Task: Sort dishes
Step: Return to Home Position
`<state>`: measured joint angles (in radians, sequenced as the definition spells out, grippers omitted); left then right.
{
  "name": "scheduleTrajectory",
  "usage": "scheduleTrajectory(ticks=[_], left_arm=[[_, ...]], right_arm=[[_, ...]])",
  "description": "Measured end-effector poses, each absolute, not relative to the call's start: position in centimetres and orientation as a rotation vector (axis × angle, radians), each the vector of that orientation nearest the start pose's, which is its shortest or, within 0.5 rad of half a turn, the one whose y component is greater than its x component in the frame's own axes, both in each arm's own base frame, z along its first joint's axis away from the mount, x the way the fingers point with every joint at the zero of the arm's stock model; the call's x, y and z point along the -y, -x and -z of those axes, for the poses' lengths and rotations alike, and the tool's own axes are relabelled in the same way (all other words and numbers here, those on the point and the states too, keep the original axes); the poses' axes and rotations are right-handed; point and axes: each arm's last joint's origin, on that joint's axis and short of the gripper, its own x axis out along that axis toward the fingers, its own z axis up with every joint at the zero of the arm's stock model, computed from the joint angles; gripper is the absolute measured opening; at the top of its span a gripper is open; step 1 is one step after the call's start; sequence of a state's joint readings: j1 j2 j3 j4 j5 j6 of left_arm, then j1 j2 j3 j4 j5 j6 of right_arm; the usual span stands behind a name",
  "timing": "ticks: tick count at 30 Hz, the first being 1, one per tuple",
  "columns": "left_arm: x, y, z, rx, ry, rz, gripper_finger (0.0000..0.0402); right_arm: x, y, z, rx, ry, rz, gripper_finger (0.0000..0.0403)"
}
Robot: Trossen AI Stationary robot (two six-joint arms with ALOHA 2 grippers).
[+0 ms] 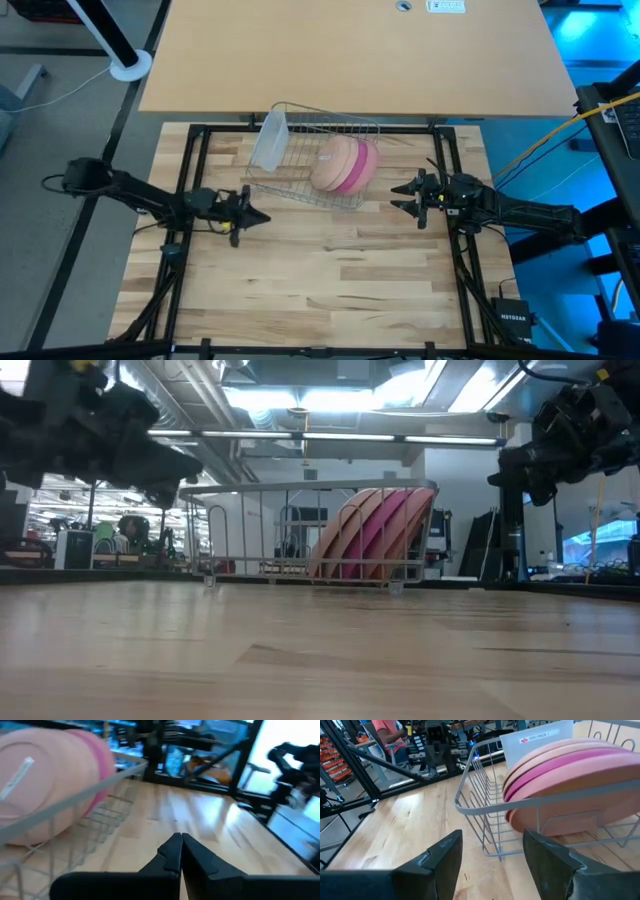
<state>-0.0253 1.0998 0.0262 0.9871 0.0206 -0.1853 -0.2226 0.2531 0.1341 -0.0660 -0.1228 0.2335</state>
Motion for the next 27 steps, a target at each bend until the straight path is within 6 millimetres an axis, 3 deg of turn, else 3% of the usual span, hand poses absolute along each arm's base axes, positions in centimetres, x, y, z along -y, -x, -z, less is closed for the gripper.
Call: scheduleTrajectory(ticks=[10,16,27], left_arm=[[0.8,-15.7,-14.1,-0.135,0.042,0.062,0.0000],[0.1,-15.7,-14.2,-0.124,0.015,-0.047,0.0000],[-1.0,-15.6,-14.3,-0.077,0.396,-0.222,0.0000]], right_arm=[[2.1,-10.6,-17.6,-0.238,-0.270,0.162,0.0214],[2.4,-10.3,-16.8,-0.316,-0.265,0.265,0.0214],[2.1,-9.9,-15.8,-0.428,-0.287,0.231,0.0214]])
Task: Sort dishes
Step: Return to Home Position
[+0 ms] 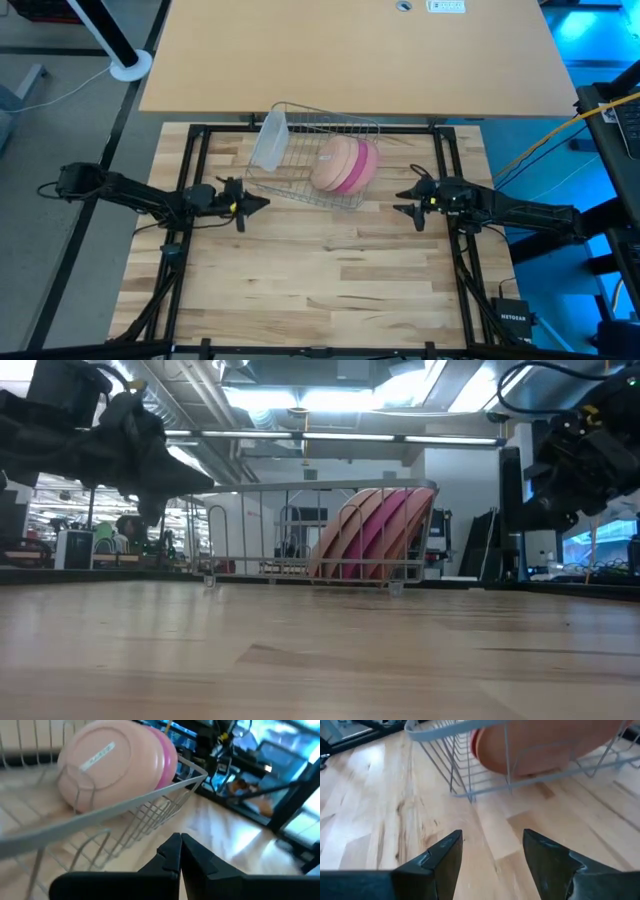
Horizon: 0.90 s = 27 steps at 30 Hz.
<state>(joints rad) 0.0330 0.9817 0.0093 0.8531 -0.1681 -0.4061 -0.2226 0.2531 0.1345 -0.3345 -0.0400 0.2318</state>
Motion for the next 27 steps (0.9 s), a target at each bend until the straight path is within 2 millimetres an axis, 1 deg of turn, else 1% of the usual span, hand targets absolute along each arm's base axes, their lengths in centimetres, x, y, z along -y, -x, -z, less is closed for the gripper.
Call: scheduleTrajectory(ticks=[3,6,17,27], left_arm=[[-1.0,-15.6,-14.2,-0.069,0.512,-0.229,0.0000],[-1.0,-15.6,-13.9,-0.100,0.561,-0.242,0.0000],[-1.0,-14.8,-11.3,-0.373,0.528,-0.318,0.0000],[-0.9,-13.7,-9.6,-0.576,0.503,-0.373,0.0000]], right_arm=[[2.1,-9.8,-15.5,-0.452,-0.321,0.236,0.0214],[2.1,-9.7,-15.4,-0.471,-0.342,0.243,0.0214],[2.1,-9.7,-15.3,-0.480,-0.345,0.245,0.0214],[2.1,-9.7,-15.3,-0.480,-0.345,0.245,0.0214]])
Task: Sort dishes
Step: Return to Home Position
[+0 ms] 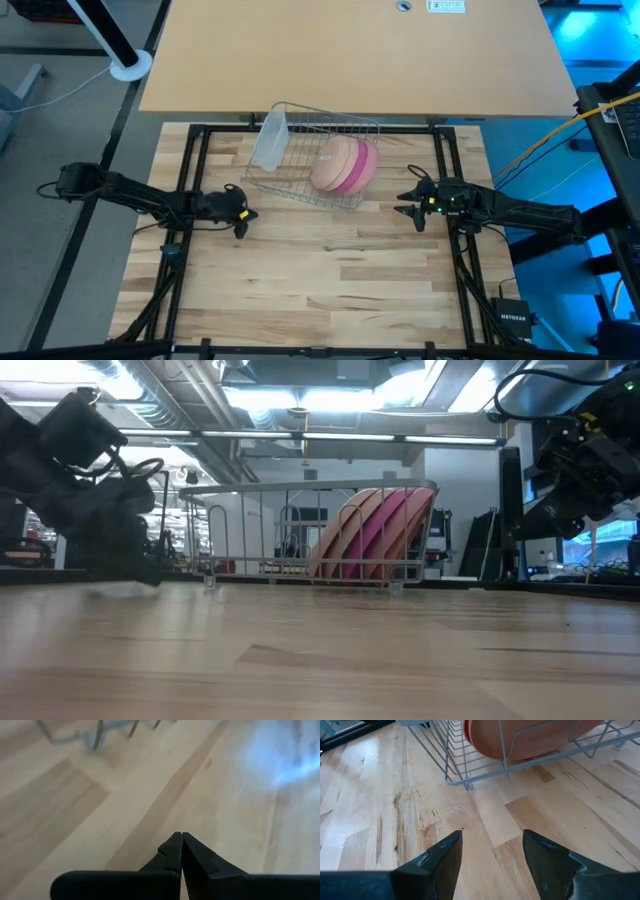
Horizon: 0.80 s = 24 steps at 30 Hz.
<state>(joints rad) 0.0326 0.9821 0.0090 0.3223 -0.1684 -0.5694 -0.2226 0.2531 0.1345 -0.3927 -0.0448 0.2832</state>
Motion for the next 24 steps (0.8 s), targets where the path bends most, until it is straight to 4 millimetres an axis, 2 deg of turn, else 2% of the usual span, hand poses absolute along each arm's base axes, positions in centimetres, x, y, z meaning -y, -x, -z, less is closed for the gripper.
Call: scheduleTrajectory(ticks=[6,24], left_arm=[[-0.92,-13.30,-9.08,-0.644,0.494,-0.391,0.0000],[-0.92,-13.27,-9.04,-0.649,0.493,-0.392,0.0000]], right_arm=[[2.06,-9.69,-15.29,-0.480,-0.345,0.245,0.0214],[2.06,-9.69,-15.29,-0.480,-0.345,0.245,0.0214]])
